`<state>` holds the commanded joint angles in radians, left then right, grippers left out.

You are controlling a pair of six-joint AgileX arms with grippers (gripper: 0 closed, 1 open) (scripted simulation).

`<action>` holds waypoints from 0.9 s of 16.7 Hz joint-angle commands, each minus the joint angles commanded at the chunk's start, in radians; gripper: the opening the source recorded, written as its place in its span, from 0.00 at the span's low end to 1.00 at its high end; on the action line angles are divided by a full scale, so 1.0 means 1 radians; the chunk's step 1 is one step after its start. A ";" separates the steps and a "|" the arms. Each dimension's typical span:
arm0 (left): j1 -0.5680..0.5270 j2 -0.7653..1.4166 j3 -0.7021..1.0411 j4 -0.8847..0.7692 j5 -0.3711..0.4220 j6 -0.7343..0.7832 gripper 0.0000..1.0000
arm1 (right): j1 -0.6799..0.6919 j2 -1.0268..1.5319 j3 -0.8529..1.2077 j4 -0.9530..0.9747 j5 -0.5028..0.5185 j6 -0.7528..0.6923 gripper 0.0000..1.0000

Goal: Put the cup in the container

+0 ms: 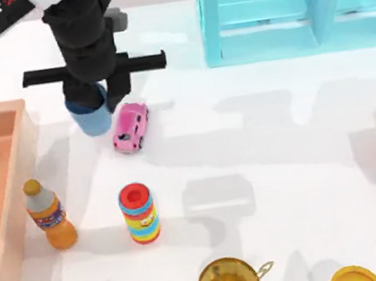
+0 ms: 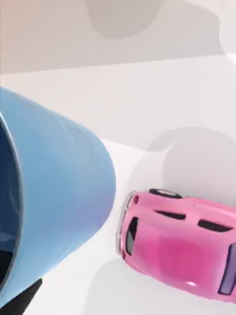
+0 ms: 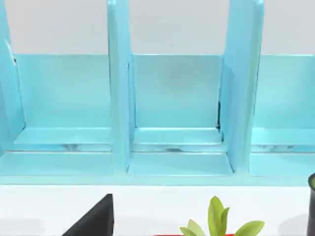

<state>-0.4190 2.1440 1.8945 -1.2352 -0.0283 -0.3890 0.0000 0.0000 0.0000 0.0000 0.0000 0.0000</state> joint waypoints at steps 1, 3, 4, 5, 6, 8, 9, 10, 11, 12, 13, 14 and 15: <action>0.093 -0.059 -0.047 -0.010 0.007 0.090 0.00 | 0.000 0.000 0.000 0.000 0.000 0.000 1.00; 0.273 -0.176 -0.145 -0.030 0.021 0.266 0.00 | 0.000 0.000 0.000 0.000 0.000 0.000 1.00; 0.352 -0.232 -0.193 -0.040 0.027 0.345 0.00 | 0.000 0.000 0.000 0.000 0.000 0.000 1.00; 0.421 -0.285 -0.239 -0.050 0.033 0.414 0.00 | 0.000 0.000 0.000 0.000 0.000 0.000 1.00; 0.479 -0.332 -0.281 -0.060 0.037 0.472 0.00 | 0.000 0.000 0.000 0.000 0.000 0.000 1.00; 0.565 -0.408 -0.349 -0.074 0.044 0.557 0.00 | 0.000 0.000 0.000 0.000 0.000 0.000 1.00; 0.592 -0.434 -0.373 -0.078 0.046 0.584 0.00 | 0.000 0.000 0.000 0.000 0.000 0.000 1.00; 0.608 -0.450 -0.388 -0.081 0.047 0.600 0.00 | 0.000 0.000 0.000 0.000 0.000 0.000 1.00; 0.613 -0.455 -0.393 -0.082 0.048 0.605 0.00 | 0.000 0.000 0.000 0.000 0.000 0.000 1.00; 0.613 -0.455 -0.393 -0.082 0.048 0.605 0.00 | 0.000 0.000 0.000 0.000 0.000 0.000 1.00; 0.613 -0.455 -0.393 -0.082 0.048 0.605 0.00 | 0.000 0.000 0.000 0.000 0.000 0.000 1.00; 0.613 -0.455 -0.393 -0.082 0.048 0.605 0.00 | 0.000 0.000 0.000 0.000 0.000 0.000 1.00; 0.610 -0.451 -0.390 -0.080 0.044 0.606 0.00 | 0.000 0.000 0.000 0.000 0.000 0.000 1.00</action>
<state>0.1909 1.6929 1.5050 -1.3148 0.0158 0.2170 0.0000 0.0000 0.0000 0.0000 0.0000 0.0000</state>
